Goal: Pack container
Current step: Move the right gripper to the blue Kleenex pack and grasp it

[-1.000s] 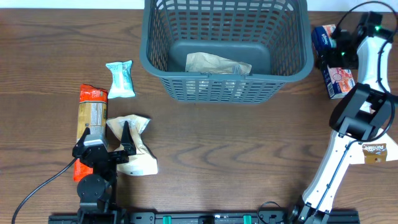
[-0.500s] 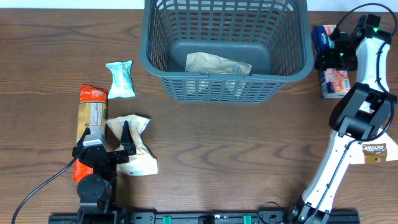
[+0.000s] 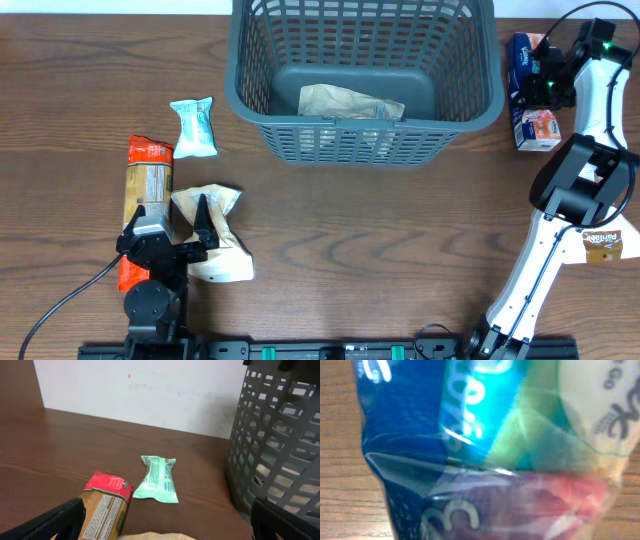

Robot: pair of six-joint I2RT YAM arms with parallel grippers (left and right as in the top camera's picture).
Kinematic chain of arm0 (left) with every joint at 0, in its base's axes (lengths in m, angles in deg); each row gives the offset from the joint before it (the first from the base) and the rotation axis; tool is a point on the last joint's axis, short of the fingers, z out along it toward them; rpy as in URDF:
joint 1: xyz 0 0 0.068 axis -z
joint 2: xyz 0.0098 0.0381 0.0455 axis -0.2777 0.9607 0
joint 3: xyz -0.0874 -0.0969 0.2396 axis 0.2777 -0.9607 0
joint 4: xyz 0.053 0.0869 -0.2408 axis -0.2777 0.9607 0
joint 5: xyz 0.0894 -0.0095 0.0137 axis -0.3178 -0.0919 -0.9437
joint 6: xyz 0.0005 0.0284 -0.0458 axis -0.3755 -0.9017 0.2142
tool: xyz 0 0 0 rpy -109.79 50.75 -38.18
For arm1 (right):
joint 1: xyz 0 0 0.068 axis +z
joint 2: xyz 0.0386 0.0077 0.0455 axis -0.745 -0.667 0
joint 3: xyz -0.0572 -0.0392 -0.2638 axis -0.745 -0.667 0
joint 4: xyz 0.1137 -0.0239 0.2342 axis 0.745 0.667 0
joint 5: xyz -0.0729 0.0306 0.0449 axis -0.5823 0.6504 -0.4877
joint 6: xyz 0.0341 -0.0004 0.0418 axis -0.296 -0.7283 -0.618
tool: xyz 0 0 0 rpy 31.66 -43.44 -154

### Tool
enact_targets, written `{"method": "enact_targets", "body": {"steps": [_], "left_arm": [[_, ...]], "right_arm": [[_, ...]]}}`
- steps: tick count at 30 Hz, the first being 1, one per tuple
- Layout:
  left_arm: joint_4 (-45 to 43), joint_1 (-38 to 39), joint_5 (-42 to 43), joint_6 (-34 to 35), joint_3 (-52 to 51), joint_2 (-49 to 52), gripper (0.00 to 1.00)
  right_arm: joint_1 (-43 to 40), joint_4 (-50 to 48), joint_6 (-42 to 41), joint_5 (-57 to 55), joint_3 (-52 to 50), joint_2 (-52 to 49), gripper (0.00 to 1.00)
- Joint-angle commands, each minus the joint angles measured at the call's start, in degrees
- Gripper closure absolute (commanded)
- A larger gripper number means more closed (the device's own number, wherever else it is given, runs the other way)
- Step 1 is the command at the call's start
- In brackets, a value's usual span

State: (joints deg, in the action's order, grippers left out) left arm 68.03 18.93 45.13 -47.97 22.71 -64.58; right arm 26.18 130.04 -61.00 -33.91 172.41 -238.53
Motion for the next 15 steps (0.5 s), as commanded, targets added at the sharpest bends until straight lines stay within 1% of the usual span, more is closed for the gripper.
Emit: {"method": "enact_targets", "body": {"steps": [1, 15], "left_arm": [[0.1, 0.3, -0.4, 0.5, -1.0, -0.5, 0.01], [0.1, 0.3, -0.4, 0.5, -1.0, -0.5, 0.01]], "right_arm": [[0.7, 0.2, -1.0, 1.9, 0.0, 1.6, 0.99], [0.7, 0.3, -1.7, 1.9, 0.0, 3.5, 0.99]]}}
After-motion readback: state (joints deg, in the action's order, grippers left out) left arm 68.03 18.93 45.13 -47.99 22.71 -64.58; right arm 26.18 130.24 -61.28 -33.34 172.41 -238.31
